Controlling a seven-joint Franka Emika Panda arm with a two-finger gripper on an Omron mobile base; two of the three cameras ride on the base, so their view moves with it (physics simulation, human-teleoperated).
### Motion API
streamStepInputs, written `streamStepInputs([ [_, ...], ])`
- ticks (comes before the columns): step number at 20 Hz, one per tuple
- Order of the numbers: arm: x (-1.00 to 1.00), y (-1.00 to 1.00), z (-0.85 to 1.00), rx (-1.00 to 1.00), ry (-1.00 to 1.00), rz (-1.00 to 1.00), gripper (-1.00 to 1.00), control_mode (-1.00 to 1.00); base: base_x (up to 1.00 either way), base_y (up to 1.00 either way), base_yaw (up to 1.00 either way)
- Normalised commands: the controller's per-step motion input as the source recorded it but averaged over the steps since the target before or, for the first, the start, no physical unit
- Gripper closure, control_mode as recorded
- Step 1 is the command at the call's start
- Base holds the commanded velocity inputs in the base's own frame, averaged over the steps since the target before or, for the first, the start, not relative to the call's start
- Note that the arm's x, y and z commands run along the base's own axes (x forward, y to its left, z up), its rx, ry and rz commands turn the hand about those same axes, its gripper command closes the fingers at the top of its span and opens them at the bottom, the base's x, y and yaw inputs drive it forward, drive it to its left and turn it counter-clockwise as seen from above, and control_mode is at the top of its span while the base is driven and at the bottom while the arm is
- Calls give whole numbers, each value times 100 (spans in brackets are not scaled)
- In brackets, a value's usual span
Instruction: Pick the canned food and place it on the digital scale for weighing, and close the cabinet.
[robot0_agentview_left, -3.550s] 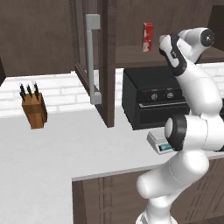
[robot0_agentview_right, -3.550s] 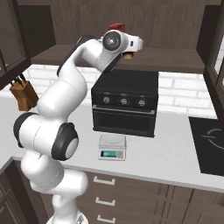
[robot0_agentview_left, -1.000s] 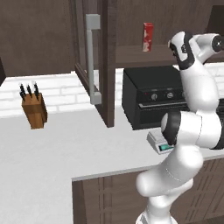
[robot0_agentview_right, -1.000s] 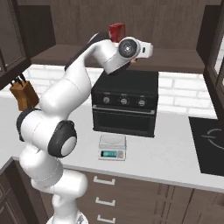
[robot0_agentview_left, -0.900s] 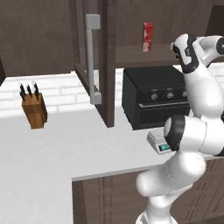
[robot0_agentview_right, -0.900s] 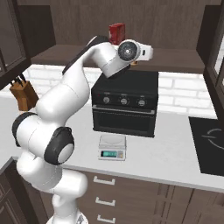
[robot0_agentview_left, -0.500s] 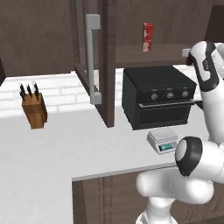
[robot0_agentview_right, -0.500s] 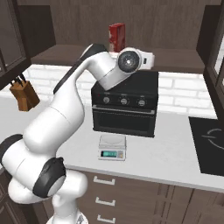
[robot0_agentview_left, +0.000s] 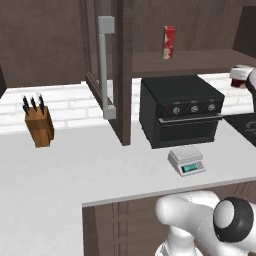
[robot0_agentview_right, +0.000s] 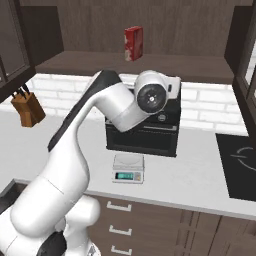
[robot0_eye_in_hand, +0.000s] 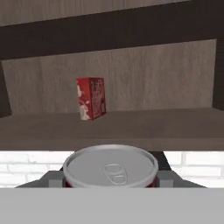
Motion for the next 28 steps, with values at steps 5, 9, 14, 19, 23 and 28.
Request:
streamStepInputs([
  [5, -100, -2, -49, -3, 3, 20, 100, -100, 0, 0, 0],
  [9, -100, 5, -98, -4, 2, 45, 100, -100, 0, 0, 0],
  [14, -45, 64, -100, -6, -1, 56, 100, -100, 0, 0, 0],
  [19, 3, 57, -92, 0, 2, 63, 100, -100, 0, 0, 0],
  [23, 53, 10, -57, 0, 7, 45, 100, -100, 0, 0, 0],
  [28, 62, 10, -43, 0, -3, 11, 100, -100, 0, 0, 0],
])
